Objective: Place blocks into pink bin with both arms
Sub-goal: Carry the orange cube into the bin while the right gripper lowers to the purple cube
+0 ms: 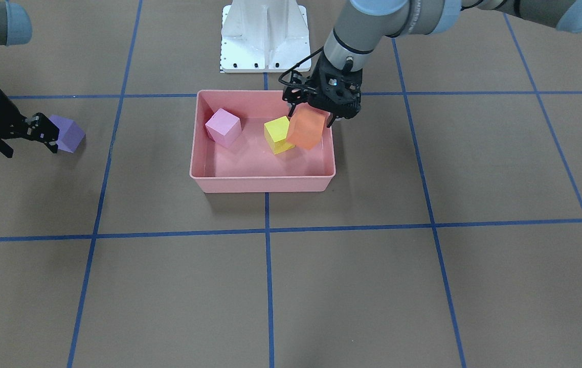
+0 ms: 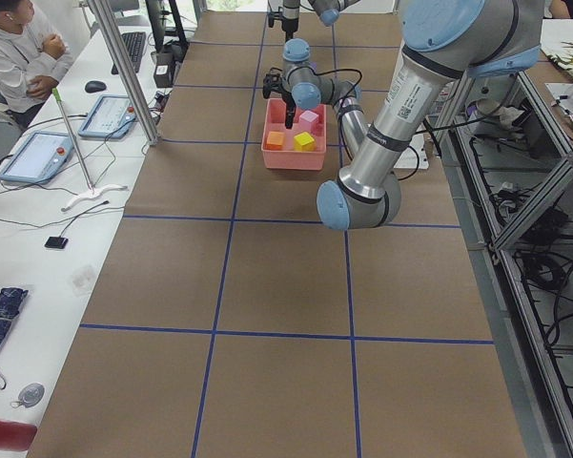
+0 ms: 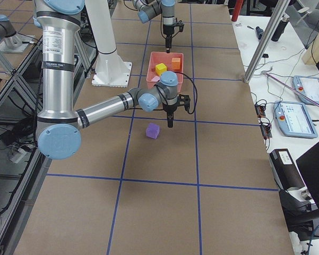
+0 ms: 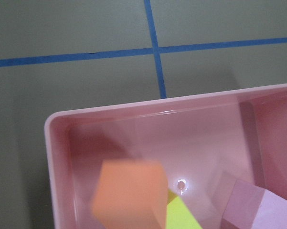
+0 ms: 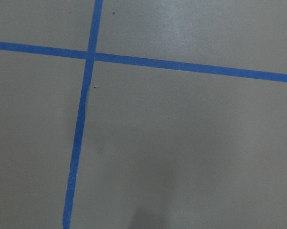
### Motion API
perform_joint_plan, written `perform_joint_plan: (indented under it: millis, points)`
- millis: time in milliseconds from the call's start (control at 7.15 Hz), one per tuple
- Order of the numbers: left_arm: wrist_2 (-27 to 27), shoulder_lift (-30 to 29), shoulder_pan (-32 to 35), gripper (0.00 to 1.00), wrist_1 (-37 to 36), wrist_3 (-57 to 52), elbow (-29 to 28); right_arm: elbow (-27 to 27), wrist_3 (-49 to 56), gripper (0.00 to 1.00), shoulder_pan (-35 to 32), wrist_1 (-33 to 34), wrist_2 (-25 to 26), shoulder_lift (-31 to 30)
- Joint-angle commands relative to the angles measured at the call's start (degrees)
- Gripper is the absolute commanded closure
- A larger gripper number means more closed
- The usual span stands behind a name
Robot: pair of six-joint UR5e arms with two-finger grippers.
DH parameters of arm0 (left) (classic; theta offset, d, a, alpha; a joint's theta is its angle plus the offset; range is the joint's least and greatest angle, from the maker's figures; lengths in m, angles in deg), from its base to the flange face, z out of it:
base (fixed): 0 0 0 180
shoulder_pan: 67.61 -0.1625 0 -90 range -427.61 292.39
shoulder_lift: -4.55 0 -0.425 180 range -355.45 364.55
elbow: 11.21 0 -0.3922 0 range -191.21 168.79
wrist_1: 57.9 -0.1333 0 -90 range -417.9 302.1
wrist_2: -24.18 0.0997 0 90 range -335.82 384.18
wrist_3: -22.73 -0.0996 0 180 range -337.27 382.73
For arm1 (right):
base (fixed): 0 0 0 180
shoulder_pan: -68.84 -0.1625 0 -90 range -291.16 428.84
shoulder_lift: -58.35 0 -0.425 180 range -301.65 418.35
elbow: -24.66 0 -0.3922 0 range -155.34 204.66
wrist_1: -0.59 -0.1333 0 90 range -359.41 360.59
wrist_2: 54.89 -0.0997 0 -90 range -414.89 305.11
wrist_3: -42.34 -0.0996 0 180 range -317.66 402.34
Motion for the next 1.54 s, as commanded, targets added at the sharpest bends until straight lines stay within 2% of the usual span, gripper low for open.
perform_joint_plan:
  millis: [0, 280, 699, 979, 1399]
  points:
    - [0.90, -0.99, -0.71, 0.00, 0.18, 2.63, -0.45, -0.71, -17.01, 0.01, 5.31, -12.88, 3.25, -6.22]
    - [0.90, -0.99, -0.71, 0.00, 0.18, 2.55, -0.45, -2.28, -25.05, 0.01, 12.51, -13.73, 11.76, -9.23]
    - [0.98, -0.72, -0.98, 0.00, 0.27, 2.55, -0.45, -4.22, -27.87, 0.01, 15.44, -13.73, 15.83, -14.15]
    - [1.07, -0.64, -1.33, 0.00, 0.35, 2.46, -0.45, -4.22, -34.36, 0.01, 21.04, -13.73, 21.88, -13.64]
    - [1.07, -0.55, -1.33, 0.00, 0.35, 2.37, -0.45, -4.05, -34.48, 0.01, 22.04, -13.73, 22.53, -13.46]
